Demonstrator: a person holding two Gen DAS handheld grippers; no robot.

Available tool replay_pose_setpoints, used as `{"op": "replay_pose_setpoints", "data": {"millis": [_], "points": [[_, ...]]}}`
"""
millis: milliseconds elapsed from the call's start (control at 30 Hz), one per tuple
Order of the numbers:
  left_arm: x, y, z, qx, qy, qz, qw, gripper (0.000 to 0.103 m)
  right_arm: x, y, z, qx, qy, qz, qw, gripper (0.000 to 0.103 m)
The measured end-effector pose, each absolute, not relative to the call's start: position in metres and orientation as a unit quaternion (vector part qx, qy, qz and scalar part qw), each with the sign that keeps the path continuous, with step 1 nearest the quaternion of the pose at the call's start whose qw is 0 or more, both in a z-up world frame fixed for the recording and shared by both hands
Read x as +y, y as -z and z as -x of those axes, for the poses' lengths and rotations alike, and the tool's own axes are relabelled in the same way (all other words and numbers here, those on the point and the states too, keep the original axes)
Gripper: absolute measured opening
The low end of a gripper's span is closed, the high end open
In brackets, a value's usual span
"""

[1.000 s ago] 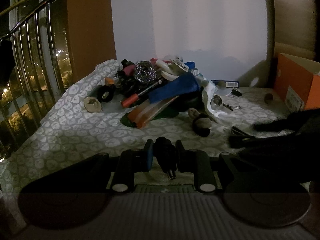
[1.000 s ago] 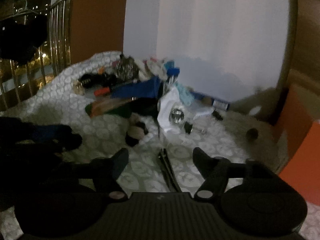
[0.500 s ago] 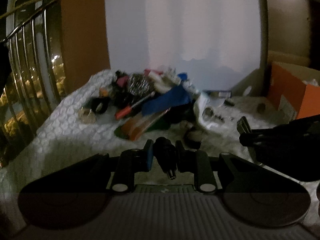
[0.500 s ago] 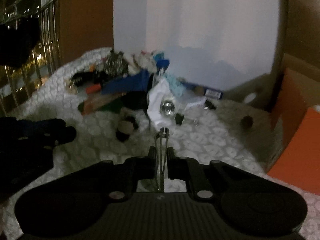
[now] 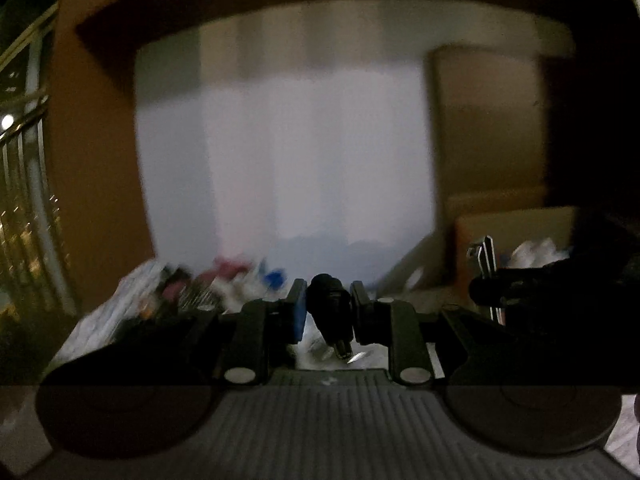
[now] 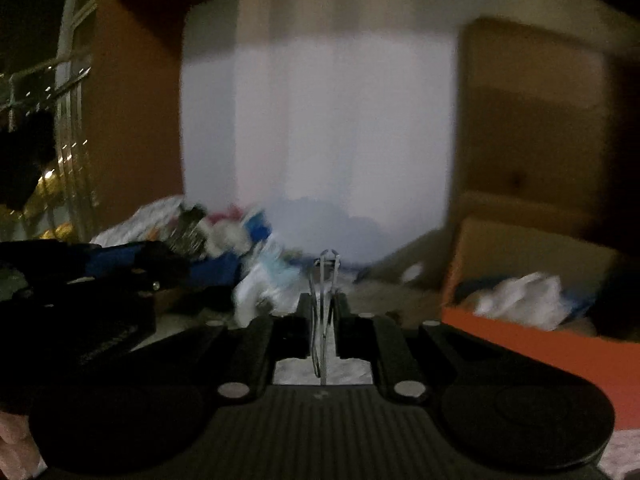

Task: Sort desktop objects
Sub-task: 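Carry the black item and binder clip with both tools into the orange box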

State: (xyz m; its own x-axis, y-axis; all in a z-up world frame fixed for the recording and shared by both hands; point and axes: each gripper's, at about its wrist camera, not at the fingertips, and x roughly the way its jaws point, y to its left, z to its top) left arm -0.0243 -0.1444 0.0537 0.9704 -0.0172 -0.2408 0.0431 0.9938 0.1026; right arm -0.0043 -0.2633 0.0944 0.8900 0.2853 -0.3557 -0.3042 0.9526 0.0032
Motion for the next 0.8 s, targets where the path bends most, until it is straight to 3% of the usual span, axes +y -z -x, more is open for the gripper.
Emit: {"op": "replay_pose_setpoints", "data": {"millis": [367,800], "points": [[-0.218,-0.072,-0.006,0.102,0.083,-0.061,0.989,0.023,-0.341,-0.115,0.014,0.146,-0.053,0.012,0.988,0.008],[-0.291,-0.068,-0.064,0.107,0.101,-0.069,0.987,0.023,-0.426,-0.097,-0.019,0.137,0.053,-0.029,0.989,0.008]]}}
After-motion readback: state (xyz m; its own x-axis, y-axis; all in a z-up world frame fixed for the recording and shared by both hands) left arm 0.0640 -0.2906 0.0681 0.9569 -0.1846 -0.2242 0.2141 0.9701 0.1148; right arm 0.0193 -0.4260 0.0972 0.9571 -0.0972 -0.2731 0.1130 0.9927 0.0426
